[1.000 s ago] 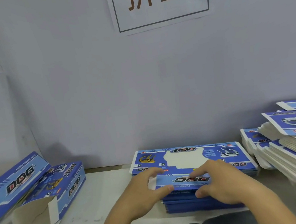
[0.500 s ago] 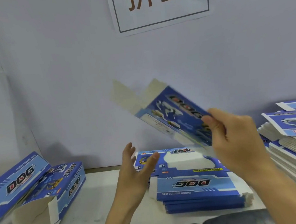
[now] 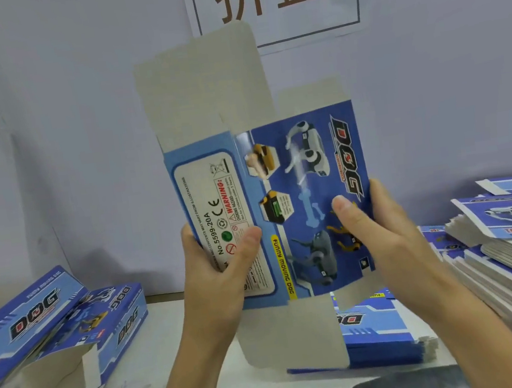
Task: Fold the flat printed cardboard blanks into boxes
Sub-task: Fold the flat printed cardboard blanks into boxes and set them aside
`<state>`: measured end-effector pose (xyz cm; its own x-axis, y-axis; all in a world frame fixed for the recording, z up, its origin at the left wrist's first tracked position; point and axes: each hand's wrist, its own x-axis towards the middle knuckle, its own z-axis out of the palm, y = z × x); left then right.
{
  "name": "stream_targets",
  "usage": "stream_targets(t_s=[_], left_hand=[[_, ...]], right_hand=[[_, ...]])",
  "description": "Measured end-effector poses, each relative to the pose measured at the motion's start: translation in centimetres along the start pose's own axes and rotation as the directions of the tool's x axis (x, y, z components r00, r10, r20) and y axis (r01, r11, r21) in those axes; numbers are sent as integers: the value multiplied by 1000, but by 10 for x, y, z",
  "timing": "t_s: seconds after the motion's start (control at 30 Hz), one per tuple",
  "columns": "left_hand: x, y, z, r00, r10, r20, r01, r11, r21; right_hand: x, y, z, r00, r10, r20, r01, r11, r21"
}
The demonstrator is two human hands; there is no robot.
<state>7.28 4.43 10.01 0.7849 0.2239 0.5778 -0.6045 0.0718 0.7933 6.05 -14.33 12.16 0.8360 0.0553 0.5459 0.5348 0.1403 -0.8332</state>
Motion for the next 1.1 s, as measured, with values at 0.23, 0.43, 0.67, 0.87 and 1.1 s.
stream_targets(t_s=[0.23, 0.43, 0.67, 0.87, 1.1], left_hand=[[0, -3, 3, 996, -55, 70, 53, 998, 22], [1, -1, 2, 998, -37, 50, 33, 996, 88], [1, 0, 5, 999, -40, 31, 36, 990, 135], [0, 1, 3, 997, -69, 33, 64, 987, 148], [1, -1, 1, 995, -96, 33, 88, 976, 198]], right_hand=[[1, 6, 2, 999, -12, -39, 9, 997, -72], [6, 12, 3, 982, -106, -155, 65, 966, -252], [7, 15, 1, 978, -123, -167, 78, 964, -255], [6, 16, 1, 987, -94, -133, 64, 975, -213], [6, 19, 1, 987, -73, -140, 46, 981, -189]])
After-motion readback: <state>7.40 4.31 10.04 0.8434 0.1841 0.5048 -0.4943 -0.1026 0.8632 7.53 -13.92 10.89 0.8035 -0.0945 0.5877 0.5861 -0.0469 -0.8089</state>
